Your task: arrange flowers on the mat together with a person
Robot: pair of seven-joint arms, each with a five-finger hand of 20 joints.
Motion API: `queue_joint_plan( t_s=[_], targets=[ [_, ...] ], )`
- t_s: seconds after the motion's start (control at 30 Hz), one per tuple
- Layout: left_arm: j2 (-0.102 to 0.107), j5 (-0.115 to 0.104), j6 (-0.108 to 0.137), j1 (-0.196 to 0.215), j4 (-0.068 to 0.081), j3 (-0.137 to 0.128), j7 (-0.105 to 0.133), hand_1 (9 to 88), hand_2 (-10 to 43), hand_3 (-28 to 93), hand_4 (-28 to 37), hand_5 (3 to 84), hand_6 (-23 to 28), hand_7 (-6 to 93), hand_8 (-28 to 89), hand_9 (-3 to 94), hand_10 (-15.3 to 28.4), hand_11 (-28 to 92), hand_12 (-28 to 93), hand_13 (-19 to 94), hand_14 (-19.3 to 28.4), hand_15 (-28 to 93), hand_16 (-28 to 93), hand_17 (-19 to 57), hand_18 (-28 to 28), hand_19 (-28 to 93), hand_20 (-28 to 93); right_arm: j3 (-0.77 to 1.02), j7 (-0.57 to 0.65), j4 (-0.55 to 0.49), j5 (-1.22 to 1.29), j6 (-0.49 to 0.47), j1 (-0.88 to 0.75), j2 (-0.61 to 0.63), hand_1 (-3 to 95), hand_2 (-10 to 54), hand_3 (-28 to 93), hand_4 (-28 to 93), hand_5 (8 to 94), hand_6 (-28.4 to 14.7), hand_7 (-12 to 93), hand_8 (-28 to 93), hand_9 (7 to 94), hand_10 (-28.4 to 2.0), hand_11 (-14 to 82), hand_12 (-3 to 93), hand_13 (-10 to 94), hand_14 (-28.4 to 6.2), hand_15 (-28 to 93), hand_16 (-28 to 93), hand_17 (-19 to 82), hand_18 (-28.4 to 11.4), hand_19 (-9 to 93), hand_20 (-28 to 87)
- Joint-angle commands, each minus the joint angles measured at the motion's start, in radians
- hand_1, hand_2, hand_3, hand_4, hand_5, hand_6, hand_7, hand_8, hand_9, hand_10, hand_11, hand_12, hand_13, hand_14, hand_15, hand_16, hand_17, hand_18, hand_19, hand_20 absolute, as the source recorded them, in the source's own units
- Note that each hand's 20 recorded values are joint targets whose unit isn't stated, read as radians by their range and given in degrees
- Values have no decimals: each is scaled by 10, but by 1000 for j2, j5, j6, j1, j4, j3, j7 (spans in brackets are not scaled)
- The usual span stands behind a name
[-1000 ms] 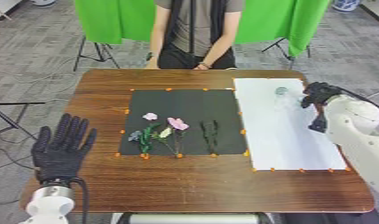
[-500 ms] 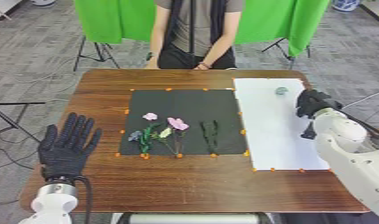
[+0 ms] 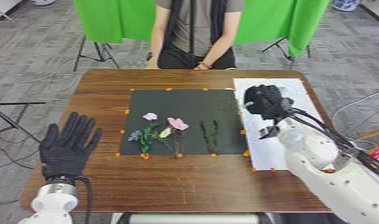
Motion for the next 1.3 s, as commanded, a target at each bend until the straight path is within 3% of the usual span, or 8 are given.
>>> queue_joint_plan(
  t_s=[0.03,0.1,0.2,0.3,0.57,0.73,1.2,1.3],
  targets=[
    [4,120,30,-33,12,32,-43,276,156,714,-283,462,73,124,-107,417,135,174,63,315,135,246,-66,-59,151,377,98,-93,-57,23,-15,0,29,-169,600,-95,679,-283,694,36,446,-51,824,-75,156,452,684,-53,395,436,283,-182,707,392],
    [3,184,47,-57,18,44,-62,272,156,720,-283,462,73,123,-107,416,134,174,63,314,136,246,-66,-58,151,375,96,-112,-48,30,-27,9,20,-170,600,-95,680,-283,694,36,446,-53,823,-75,155,452,682,-53,393,437,282,-182,705,392],
    [6,187,34,-74,21,53,-64,274,154,726,-283,462,74,122,-107,417,135,175,63,314,135,245,-67,-57,150,374,94,-131,-47,39,-46,15,17,-178,598,-95,682,-283,689,36,446,-57,817,-76,150,449,674,-53,391,438,280,-181,702,391],
    [9,226,33,-83,25,58,-69,277,152,727,-283,462,75,122,-106,415,136,175,63,311,135,245,-67,-58,148,375,93,-151,-41,43,-38,20,28,-176,597,-95,683,-283,680,37,440,-67,811,-73,142,441,653,-49,386,438,274,-175,693,387],
    [3,174,32,-72,19,54,-61,280,149,729,-283,462,75,122,-105,414,136,177,63,308,136,248,-67,-61,149,379,92,-188,-18,64,-20,80,52,-169,595,-95,683,-283,658,41,449,-79,792,-69,131,434,607,-46,384,427,257,-163,670,371],
    [0,152,61,-73,14,58,-55,280,148,731,-283,461,75,122,-105,414,135,178,63,309,139,252,-64,-67,150,378,91,-207,0,74,-40,121,55,-162,591,-95,688,-283,623,40,459,-102,762,-68,126,419,576,-44,392,403,248,-161,666,360],
    [-1,70,90,-54,0,49,-45,284,144,738,-283,467,75,125,-107,420,133,183,63,313,145,263,-63,-74,149,374,90,-167,50,56,-63,-4,25,-168,514,-95,809,-283,587,26,266,-182,604,-96,207,180,495,-82,436,228,209,-164,642,282],
    [3,36,129,-59,-12,54,-36,286,144,738,-283,468,76,125,-107,422,133,183,62,315,144,266,-63,-75,149,374,90,-156,62,50,-45,-18,17,-171,501,-95,820,-283,542,21,261,-176,537,-108,172,169,463,-89,438,213,193,-166,625,270]
  ],
)
